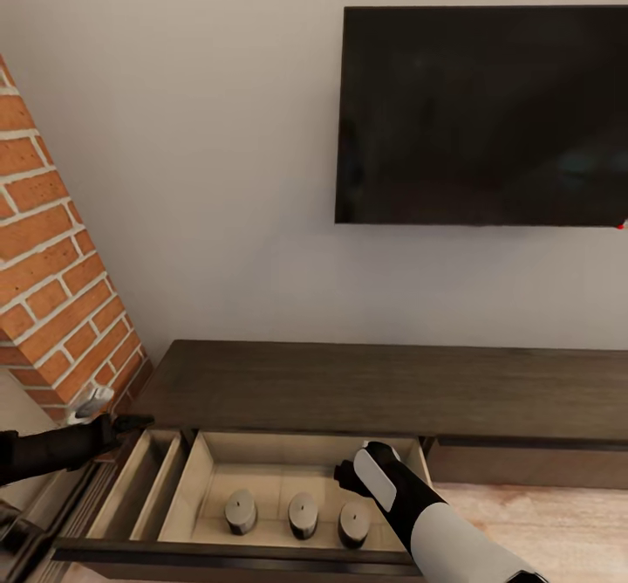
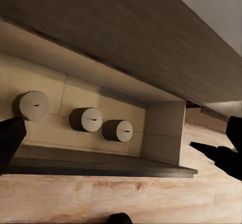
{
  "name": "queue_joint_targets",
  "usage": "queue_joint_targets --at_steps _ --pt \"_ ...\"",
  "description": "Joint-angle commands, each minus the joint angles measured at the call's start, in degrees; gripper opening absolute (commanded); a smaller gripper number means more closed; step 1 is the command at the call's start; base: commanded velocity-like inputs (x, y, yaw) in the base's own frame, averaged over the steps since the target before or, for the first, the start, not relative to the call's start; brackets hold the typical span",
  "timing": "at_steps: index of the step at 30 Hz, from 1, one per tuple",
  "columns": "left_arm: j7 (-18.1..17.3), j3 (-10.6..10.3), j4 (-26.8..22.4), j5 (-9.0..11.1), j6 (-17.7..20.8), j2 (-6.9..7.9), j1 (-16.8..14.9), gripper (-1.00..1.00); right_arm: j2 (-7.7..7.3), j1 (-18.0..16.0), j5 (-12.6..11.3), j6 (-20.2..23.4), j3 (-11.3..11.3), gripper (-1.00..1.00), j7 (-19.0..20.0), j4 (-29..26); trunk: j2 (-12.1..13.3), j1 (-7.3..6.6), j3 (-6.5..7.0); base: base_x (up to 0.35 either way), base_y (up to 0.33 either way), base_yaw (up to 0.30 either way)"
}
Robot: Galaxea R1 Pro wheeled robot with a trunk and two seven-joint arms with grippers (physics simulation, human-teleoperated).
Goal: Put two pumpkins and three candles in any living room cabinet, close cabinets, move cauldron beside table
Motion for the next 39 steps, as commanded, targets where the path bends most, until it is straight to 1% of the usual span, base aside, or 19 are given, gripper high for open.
queue_joint_targets --at_steps 1,2,3,4,6,7,9,11,14,17,26,33,39 --pt "3.7 0.0 -0.1 0.3 0.2 -1.01 -0.2 1.0 0.0 0.0 -0.3 0.2 0.2 1.0 -0.4 -0.1 0.4 -0.23 0.13 0.0 0.0 0.0" --pt "5.4 -0.1 -0.2 0.2 0.3 -1.58 -0.3 1.0 0.0 0.0 -0.3 0.2 0.2 1.0 -0.4 -0.1 0.8 -0.45 0.31 0.0 0.0 0.0" --pt "8.9 -0.1 -0.3 0.2 0.3 -2.79 -0.5 1.0 0.0 -0.1 -0.3 0.2 0.2 1.0 -0.5 -0.1 1.2 -0.67 0.49 0.0 0.0 0.0" --pt "10.6 -0.2 -0.4 0.2 0.4 -3.42 -0.6 1.0 0.0 0.0 -0.3 0.2 0.2 1.0 -0.5 -0.1 1.6 -0.89 0.67 0.0 0.0 0.0" --pt "16.6 -1.0 -0.5 0.2 0.6 -5.91 -0.8 1.0 0.0 0.0 -0.3 0.1 0.2 1.0 -0.5 -0.1 2.4 -1.33 1.03 0.0 0.0 0.0" --pt "17.8 -1.4 -0.6 0.2 0.6 -6.41 -0.8 1.0 0.0 0.0 -0.3 0.1 0.2 1.0 -0.5 -0.1 2.8 -1.55 1.21 0.0 0.0 0.0" --pt "21.3 -3.6 -0.6 0.2 0.7 -7.67 -0.9 1.0 0.0 0.0 -0.3 0.1 0.2 1.0 -0.5 -0.1 3.6 -1.99 1.57 0.0 0.0 0.0" --pt "22.9 -5.6 -0.7 0.1 0.5 -8.29 -0.9 1.0 0.0 0.0 -0.3 0.1 0.2 1.0 -0.5 -0.1 4.4 -2.43 1.93 0.0 0.0 0.0" --pt "23.7 -6.8 -0.7 0.1 0.5 -9.12 -0.9 1.0 0.0 0.0 -0.2 0.0 0.3 1.0 -0.6 -0.1 5.6 -3.08 2.46 0.0 0.0 0.0" --pt "24.0 -7.2 -0.7 0.1 0.5 -9.78 -0.9 1.0 0.0 0.0 -0.2 -0.1 0.4 1.0 -0.6 -0.1 6.8 -3.74 3.0 0.0 0.0 0.0" --pt "24.0 -7.4 -0.8 0.1 0.5 -10.0 -0.9 1.0 0.0 0.0 -0.2 -0.2 0.5 1.0 -0.6 -0.1 10.4 -5.72 4.63 -0.002 0.001 -0.004" --pt "23.9 -7.3 -0.8 0.1 0.6 -10.01 -0.9 1.0 0.0 0.0 -0.2 -0.2 0.6 1.0 -0.6 -0.1 13.2 -7.26 6.12 -0.127 0.097 -0.131" --pt "23.7 -7.3 -0.8 0.1 0.6 -9.99 -0.9 1.0 0.0 0.0 -0.2 -0.2 0.6 1.0 -0.6 -0.1 15.6 -8.57 7.25 -0.03 0.028 -0.034"
